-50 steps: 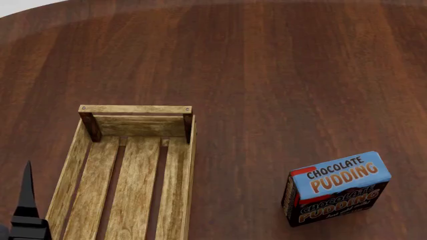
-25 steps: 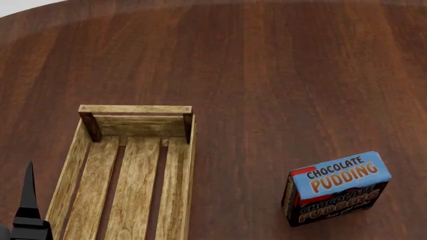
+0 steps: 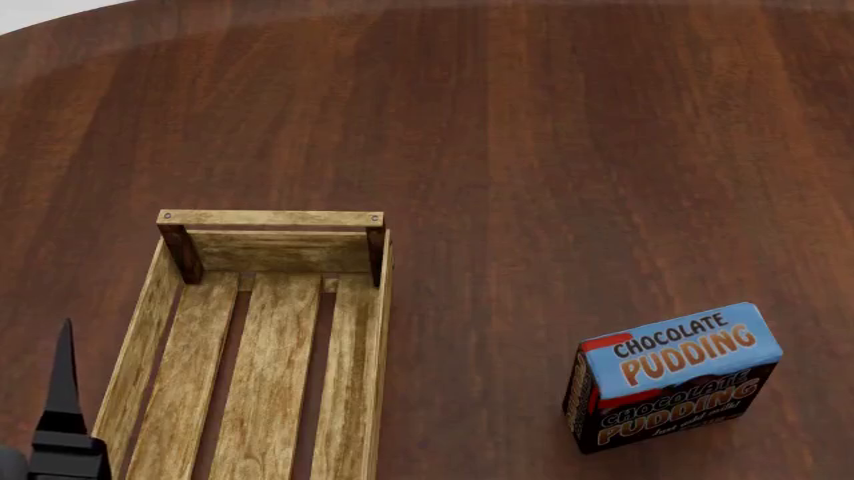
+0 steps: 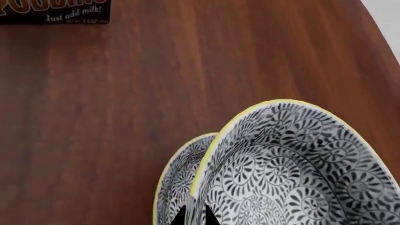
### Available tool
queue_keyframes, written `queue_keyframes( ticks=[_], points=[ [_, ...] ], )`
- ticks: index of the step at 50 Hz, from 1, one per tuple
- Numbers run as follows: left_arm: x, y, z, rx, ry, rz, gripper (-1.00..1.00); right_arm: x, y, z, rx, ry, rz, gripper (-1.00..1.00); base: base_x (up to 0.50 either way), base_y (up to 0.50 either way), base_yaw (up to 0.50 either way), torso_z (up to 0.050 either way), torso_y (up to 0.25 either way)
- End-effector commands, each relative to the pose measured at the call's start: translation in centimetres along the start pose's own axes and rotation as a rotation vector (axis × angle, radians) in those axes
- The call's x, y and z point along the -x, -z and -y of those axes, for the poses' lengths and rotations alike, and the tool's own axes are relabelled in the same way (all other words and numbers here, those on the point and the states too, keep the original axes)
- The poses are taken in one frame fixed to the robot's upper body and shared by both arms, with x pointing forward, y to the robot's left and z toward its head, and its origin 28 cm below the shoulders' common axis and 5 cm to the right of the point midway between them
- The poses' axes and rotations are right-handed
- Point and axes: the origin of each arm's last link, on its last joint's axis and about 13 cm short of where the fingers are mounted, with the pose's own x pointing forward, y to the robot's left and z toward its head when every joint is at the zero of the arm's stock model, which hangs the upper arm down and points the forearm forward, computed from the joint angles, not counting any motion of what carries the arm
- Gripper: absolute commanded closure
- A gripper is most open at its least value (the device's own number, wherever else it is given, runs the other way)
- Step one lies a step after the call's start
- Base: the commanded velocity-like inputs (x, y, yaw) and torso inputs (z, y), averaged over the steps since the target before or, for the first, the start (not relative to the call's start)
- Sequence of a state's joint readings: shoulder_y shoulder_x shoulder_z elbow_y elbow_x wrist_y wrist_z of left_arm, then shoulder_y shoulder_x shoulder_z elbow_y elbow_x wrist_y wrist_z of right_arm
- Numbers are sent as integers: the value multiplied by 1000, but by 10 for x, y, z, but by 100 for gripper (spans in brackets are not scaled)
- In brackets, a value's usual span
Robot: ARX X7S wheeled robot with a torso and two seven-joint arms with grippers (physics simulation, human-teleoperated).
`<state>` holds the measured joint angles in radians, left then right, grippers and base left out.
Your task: Stack the left bowl on the right bowl and place them in the tray.
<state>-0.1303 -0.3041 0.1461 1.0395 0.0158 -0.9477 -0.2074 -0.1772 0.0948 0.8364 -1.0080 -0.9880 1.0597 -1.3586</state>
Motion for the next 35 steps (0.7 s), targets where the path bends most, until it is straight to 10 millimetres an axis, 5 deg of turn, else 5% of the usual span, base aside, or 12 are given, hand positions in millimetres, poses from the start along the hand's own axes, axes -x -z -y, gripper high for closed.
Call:
queue_keyframes(
  ticks=[1,35],
  points=[
    [-1,-1,1,0,6,3,-100,0,5,6,-12,21,-9,100,0,0,0,0,0],
    [0,0,1,-6,4,1,-100,-27,12,-2,-36,-22,-49,100,0,0,0,0,0]
  ],
)
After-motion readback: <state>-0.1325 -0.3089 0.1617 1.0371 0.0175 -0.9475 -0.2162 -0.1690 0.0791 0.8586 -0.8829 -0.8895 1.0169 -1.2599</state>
